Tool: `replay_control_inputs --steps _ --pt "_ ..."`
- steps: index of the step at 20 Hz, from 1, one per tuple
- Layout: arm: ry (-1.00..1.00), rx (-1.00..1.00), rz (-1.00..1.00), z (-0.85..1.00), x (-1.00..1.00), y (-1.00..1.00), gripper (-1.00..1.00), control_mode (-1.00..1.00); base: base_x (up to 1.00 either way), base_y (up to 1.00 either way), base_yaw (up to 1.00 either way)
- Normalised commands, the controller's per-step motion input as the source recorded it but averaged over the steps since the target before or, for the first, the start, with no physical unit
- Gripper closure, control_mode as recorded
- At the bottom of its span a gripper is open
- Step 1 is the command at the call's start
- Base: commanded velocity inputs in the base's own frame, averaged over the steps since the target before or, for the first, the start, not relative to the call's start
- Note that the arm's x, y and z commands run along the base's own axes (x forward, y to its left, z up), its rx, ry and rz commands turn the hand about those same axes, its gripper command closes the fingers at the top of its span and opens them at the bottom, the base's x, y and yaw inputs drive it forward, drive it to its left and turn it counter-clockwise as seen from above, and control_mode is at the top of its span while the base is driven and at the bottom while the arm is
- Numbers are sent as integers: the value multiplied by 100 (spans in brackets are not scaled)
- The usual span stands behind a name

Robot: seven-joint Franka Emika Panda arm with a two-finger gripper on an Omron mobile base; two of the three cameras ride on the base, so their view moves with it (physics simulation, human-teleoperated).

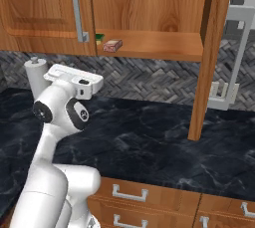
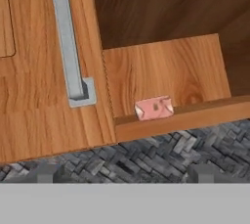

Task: Pick up the bar soap and sponge from the sink, and place them back in the cabinet, and close the cabinet doors.

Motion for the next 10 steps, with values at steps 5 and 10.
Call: replay_control_inputs --steps 5,10 --pt "31 0 0 55 -41 -13 -100 -100 0 0 0" --pt "27 0 0 34 -56 -16 -100 -100 0 0 0"
